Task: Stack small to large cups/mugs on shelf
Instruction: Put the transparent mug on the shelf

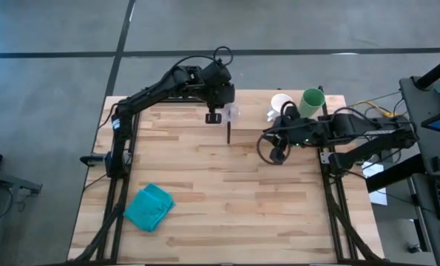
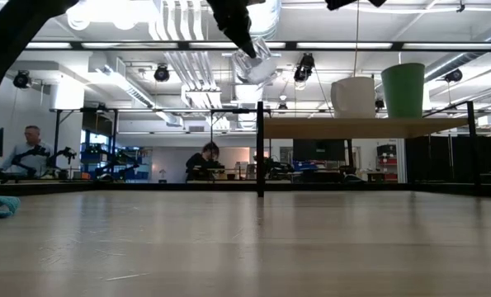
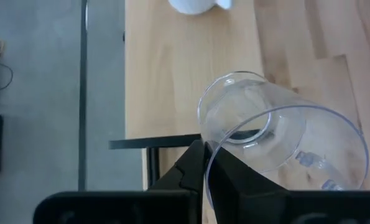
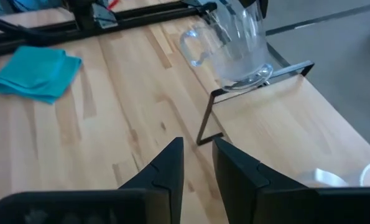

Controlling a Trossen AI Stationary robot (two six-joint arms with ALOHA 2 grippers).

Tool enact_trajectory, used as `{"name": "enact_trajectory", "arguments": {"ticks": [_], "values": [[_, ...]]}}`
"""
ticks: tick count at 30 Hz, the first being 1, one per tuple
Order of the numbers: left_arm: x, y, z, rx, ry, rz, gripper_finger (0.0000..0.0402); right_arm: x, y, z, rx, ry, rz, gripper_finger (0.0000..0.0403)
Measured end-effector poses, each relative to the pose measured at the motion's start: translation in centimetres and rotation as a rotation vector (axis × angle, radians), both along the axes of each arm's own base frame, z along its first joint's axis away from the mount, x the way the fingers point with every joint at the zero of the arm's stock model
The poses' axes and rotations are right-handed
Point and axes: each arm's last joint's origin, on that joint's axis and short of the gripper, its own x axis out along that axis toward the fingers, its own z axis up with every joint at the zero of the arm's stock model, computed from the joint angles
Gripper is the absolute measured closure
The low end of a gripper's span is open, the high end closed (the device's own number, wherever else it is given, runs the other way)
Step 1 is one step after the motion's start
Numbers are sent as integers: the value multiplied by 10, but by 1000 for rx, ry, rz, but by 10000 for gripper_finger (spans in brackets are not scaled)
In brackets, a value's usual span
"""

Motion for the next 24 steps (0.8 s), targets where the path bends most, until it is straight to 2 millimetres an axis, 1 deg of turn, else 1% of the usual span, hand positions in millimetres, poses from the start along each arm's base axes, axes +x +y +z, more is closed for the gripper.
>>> {"name": "enact_trajectory", "arguments": {"ticks": [2,5,11,16,21,24], "values": [[0,-2,0,-25,-9,-7,401,5,0,-3,-4,12,-3,323],[1,-3,0,-85,-33,44,401,17,2,-7,3,-2,-8,323],[2,-5,0,-222,-103,216,401,46,5,-16,-1,-51,-3,323],[6,-4,4,-300,-207,322,401,69,7,-32,-9,-31,-8,323],[7,-4,4,-359,-245,393,401,83,6,-50,-109,24,-115,323],[7,-4,3,-372,-248,409,401,87,5,-55,-174,40,-173,323]]}}
